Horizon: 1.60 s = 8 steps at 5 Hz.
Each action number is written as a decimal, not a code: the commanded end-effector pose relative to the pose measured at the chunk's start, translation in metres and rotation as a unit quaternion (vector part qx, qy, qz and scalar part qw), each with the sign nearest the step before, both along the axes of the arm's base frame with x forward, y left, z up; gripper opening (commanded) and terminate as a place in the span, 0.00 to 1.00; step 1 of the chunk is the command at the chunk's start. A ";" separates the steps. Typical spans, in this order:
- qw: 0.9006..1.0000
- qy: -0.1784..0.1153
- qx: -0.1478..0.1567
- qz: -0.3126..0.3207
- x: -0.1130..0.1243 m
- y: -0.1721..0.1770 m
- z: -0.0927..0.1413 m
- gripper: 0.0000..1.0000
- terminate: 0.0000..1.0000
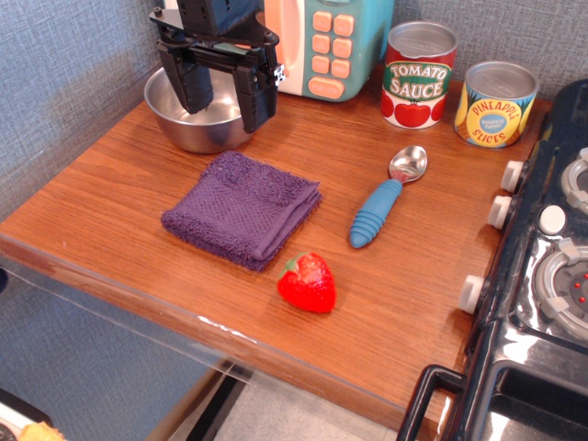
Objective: Place the strawberry in the metal pot.
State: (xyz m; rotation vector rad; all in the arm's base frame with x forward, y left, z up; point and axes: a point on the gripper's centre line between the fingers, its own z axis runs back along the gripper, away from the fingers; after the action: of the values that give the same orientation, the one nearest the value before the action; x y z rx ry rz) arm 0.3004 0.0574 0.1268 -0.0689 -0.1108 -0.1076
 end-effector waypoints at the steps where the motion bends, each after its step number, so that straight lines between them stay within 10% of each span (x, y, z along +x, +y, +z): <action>1: 1.000 0.000 0.000 0.000 0.000 0.000 0.000 1.00 0.00; 4: 0.997 -0.025 0.026 -0.075 -0.036 -0.056 -0.043 1.00 0.00; 8: 0.989 0.051 0.067 -0.122 -0.035 -0.089 -0.100 1.00 0.00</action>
State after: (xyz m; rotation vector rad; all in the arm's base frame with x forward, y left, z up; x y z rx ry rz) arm 0.2611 -0.0320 0.0173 0.0464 0.0480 -0.3508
